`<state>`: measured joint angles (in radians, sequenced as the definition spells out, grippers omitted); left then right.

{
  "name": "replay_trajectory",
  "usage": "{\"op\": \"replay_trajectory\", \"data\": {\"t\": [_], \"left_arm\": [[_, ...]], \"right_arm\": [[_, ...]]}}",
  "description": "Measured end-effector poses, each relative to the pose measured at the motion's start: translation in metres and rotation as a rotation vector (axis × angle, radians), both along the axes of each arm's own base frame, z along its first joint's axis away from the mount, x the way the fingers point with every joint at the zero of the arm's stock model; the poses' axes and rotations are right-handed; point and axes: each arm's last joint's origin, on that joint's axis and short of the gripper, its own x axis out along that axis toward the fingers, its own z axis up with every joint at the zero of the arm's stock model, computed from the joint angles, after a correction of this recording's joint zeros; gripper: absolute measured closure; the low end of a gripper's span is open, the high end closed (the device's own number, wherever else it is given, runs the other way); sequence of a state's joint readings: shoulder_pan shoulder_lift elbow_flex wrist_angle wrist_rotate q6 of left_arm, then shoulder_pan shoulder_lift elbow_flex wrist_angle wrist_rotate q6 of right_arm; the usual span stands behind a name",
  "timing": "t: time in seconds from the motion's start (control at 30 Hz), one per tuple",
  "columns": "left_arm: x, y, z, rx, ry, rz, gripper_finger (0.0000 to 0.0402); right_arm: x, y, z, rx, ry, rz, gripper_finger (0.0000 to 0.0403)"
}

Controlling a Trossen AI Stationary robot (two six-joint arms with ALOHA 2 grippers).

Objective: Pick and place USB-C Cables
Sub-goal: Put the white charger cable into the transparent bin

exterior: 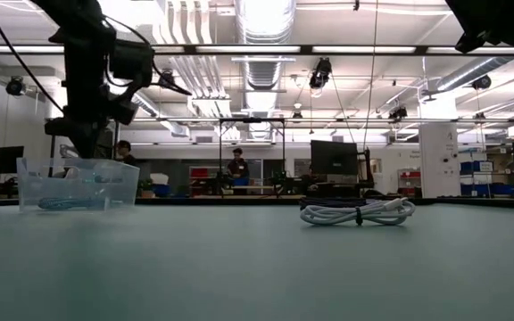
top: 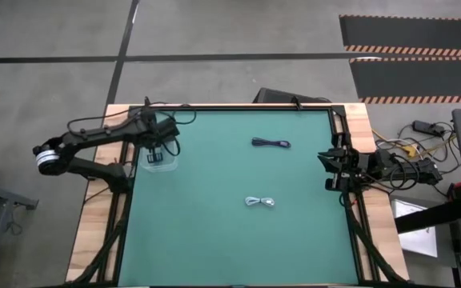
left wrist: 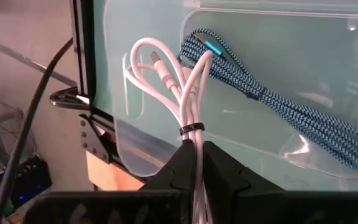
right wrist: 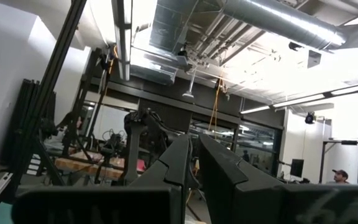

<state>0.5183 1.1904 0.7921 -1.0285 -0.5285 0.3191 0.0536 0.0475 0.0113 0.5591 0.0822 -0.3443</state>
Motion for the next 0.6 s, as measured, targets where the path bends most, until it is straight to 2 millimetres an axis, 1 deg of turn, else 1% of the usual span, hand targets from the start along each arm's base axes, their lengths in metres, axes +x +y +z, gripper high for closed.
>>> {"op": "replay_trajectory", "data": {"t": [0.3,0.43,0.6], "left_arm": [[-0.008,-0.003,-0.02,-0.009,-0.017,0.109,0.0395],[-0.008,-0.004,-0.021,0.0,-0.042,0.155,0.0395],[-0.007,-0.003,-0.019,0.006,-0.055,0.165,0.0395]], "right_arm": [[0.0,0.0,0.0,0.002,0.0,-0.004,0.0376],[0.0,-0.001,0.0,0.011,0.0,-0.019,0.0376],[0.0,-0.001,0.0,0.015,0.0,-0.021,0.0376]]}}
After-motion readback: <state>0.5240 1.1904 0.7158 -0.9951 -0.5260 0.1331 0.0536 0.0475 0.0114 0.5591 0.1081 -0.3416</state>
